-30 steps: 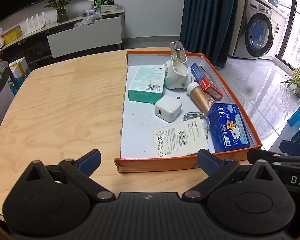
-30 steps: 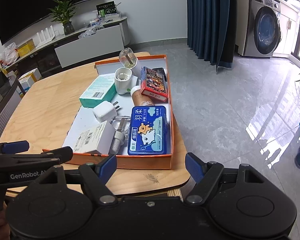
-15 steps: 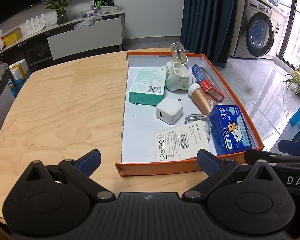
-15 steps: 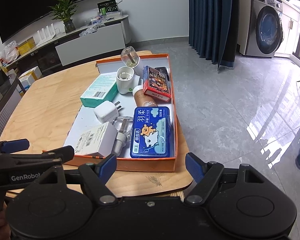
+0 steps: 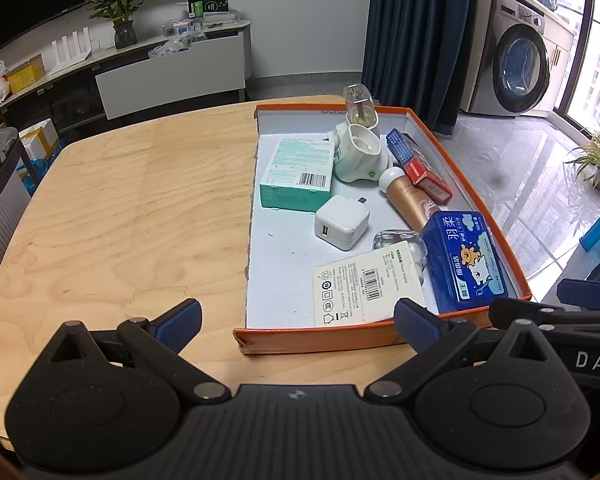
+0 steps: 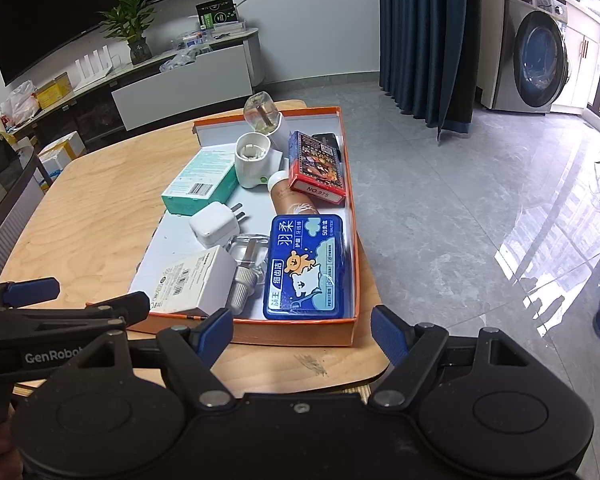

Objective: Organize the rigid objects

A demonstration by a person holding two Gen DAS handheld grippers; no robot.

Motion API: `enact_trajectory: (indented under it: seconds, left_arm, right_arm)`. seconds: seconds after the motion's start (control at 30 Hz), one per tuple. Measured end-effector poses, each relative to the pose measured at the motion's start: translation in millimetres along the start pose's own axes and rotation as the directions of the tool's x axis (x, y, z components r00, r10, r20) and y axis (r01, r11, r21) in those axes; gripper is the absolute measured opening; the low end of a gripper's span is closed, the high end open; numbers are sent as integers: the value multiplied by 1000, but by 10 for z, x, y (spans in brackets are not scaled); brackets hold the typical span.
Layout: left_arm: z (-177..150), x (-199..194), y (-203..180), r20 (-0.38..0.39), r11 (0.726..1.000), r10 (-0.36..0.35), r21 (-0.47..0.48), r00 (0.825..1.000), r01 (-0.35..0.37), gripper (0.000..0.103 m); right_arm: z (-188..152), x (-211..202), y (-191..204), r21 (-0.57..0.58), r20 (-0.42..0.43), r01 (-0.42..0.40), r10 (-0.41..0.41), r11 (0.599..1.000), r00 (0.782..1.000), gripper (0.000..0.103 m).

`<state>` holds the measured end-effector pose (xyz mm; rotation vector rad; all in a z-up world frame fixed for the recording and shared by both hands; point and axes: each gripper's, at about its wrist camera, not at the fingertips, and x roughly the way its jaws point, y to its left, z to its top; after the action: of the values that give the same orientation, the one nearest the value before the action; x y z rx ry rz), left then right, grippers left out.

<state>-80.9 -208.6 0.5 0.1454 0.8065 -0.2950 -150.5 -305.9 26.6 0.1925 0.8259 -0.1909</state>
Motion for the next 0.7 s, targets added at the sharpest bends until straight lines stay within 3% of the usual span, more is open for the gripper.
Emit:
enact_trajectory:
  seconds: [0.7]
  left_arm:
    - [-1,51,42,-13,1000,0,-7,1000,0,103]
  right_arm:
    - [18,62,22,-1,-13,0,0,1000,1000,90]
